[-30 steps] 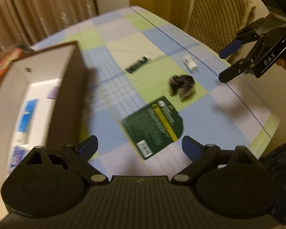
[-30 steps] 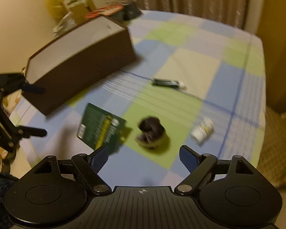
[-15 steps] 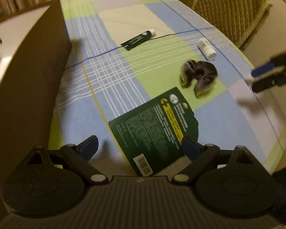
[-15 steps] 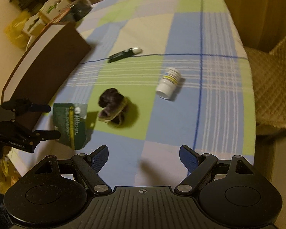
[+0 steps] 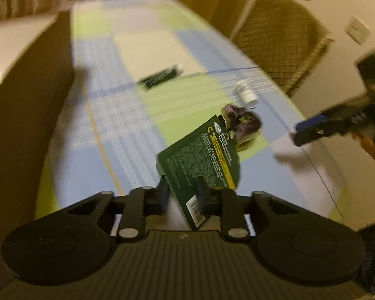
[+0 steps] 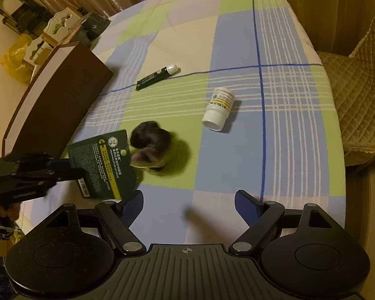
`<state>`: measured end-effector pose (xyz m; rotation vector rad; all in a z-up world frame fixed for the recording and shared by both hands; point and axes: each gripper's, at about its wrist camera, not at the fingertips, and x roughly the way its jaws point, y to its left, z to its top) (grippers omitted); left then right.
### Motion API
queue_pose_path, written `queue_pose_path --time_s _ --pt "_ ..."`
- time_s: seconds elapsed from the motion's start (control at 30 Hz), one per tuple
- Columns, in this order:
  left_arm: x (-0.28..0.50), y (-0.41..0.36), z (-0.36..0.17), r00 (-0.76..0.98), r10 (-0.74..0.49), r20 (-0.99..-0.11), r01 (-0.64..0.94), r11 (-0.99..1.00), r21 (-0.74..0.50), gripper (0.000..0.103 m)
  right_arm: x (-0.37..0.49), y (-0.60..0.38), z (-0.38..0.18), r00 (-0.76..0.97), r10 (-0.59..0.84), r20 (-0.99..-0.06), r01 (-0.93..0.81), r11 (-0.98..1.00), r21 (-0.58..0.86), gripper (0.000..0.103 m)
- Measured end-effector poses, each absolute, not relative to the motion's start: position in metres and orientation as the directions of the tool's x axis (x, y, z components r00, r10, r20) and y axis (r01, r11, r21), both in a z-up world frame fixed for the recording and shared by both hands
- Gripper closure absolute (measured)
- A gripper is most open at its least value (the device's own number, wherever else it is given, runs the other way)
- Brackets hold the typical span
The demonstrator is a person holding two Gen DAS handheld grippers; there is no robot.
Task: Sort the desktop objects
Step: 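Grasp the green Mentholatum card with the left tool, then grasp the brown scrunchie with the right tool while the left tool lifts the green card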
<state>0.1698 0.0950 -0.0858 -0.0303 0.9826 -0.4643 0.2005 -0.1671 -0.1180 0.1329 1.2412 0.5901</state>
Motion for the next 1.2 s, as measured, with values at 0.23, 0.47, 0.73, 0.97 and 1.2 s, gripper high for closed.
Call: queue_pose_path --time_s 0.23,0.47,0.73,0.97,1.2 --pt "0.119 0.041 -0.047 0.559 -0.386 -0.734 0.719 0.667 0.197 0.098 0.195 -0.169 -0.112 0.216 0.486 -0.847 -0.354 0.847 0.396 0.019" --pt "0.063 0.007 -0.068 0.515 -0.382 -0.767 0.855 0.297 0.426 0.098 0.181 -0.179 -0.11 0.224 0.467 -0.855 -0.336 0.861 0.382 0.019" --pt "0.065 0.025 -0.069 0.347 -0.425 -0.836 0.897 0.41 0.164 0.069 0.161 -0.2 -0.11 0.238 0.441 -0.865 -0.29 0.883 0.37 0.019" --pt "0.075 0.017 -0.077 0.275 -0.475 -0.836 0.848 0.53 -0.022 0.066 0.154 -0.205 -0.112 0.229 0.437 -0.87 -0.293 0.883 0.367 0.019" --pt "0.083 0.0 -0.11 0.286 -0.416 -0.863 0.779 0.626 -0.044 0.068 0.15 -0.212 -0.112 0.22 0.419 -0.881 -0.314 0.885 0.343 0.019"
